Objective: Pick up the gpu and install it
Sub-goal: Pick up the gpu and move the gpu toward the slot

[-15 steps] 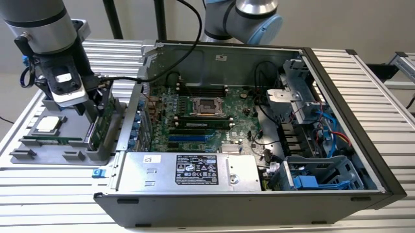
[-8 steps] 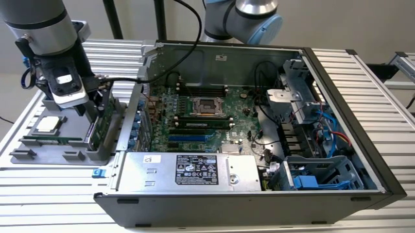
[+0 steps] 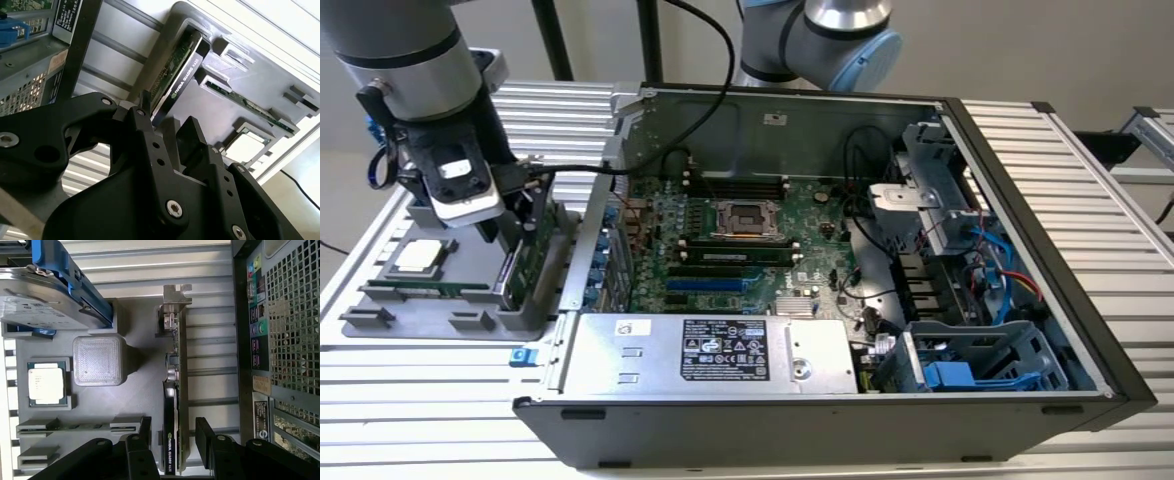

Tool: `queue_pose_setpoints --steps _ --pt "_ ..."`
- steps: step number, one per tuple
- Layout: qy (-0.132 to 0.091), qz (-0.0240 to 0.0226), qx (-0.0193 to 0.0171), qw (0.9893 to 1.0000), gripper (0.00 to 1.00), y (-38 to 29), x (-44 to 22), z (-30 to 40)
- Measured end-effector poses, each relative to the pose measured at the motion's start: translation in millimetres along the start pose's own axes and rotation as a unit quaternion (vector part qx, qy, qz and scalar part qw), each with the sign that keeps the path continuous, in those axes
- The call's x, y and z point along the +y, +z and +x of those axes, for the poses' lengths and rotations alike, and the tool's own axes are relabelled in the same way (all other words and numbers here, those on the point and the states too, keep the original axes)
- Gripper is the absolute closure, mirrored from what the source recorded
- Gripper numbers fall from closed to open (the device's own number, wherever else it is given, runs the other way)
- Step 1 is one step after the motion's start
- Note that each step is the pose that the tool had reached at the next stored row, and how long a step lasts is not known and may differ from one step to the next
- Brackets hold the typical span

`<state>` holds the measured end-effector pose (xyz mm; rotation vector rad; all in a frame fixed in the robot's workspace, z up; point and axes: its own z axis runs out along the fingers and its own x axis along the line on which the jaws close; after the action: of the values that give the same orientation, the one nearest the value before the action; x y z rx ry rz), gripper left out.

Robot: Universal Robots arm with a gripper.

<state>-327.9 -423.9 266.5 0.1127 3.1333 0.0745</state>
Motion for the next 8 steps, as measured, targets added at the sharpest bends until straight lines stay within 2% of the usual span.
queue_pose_setpoints --steps 8 --pt "0.000 0.0000 0.0000 1.0000 0.00 8.2 -0.4 0.1"
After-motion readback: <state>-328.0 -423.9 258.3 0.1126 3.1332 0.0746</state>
